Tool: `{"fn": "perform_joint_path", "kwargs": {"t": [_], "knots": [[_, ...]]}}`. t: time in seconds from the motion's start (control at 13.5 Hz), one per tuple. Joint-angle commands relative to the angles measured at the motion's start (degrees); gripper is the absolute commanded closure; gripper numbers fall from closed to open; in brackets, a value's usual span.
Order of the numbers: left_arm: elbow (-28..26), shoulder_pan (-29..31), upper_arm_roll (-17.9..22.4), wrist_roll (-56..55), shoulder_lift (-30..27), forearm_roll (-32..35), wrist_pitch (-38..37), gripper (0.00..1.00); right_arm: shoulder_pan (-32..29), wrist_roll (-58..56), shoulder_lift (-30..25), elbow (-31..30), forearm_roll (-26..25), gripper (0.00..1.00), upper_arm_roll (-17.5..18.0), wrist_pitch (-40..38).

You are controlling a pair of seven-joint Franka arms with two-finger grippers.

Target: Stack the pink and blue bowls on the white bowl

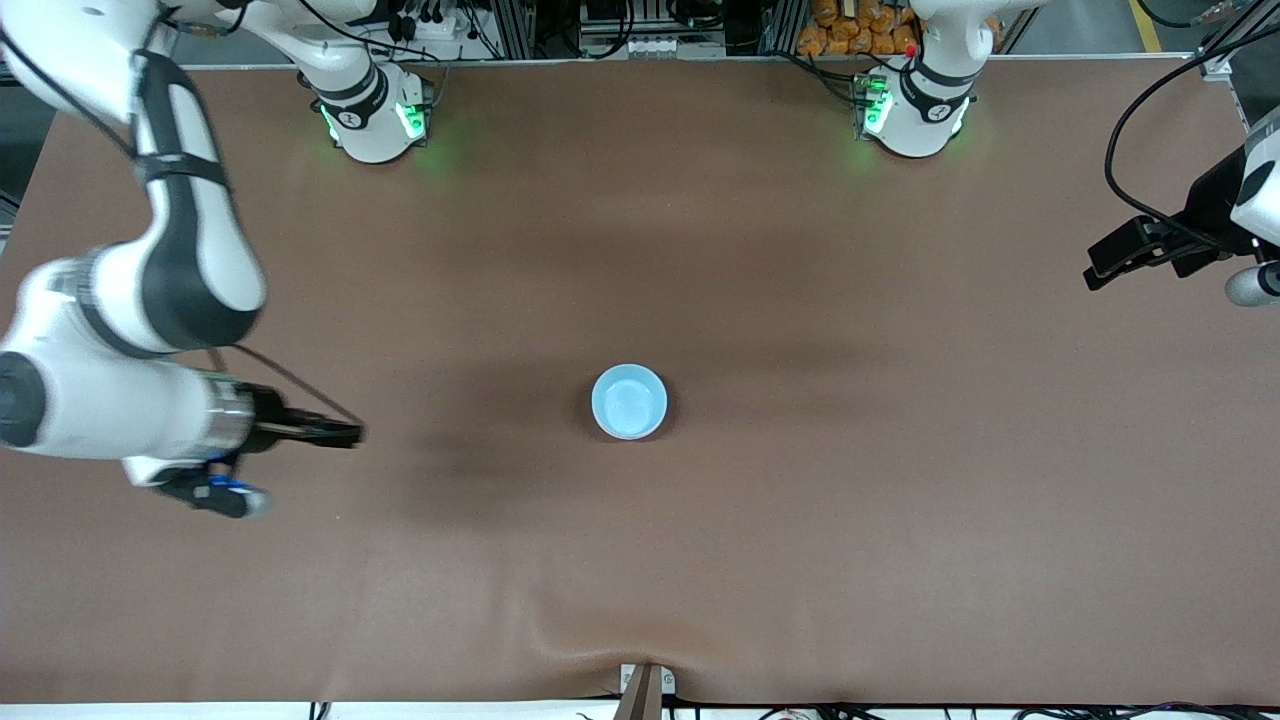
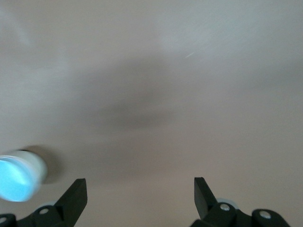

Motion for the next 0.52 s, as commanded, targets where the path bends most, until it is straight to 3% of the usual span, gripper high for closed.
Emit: {"fn": "perform_joint_path", "kwargs": {"t": [0.0, 0.22, 0.44], "knots": [[-0.32, 0.4, -0.21, 0.28, -0.75, -0.93, -0.3, 0.0, -4.14, -12.91, -4.62, 0.52, -5.26, 0.0, 1.11, -3.65], [-0.32, 0.23, -0.21, 0.36, -0.66, -0.93, -0.47, 0.0, -11.26, -24.64, -12.16, -0.52, -4.4, 0.0, 1.64, -10.13], [-0.41, 0.05, -0.74, -0.16, -0.83, -0.93, -0.82, 0.0, -11.19, -17.65, -21.38, -7.78, -4.57, 0.0, 1.46, -14.3]]}}
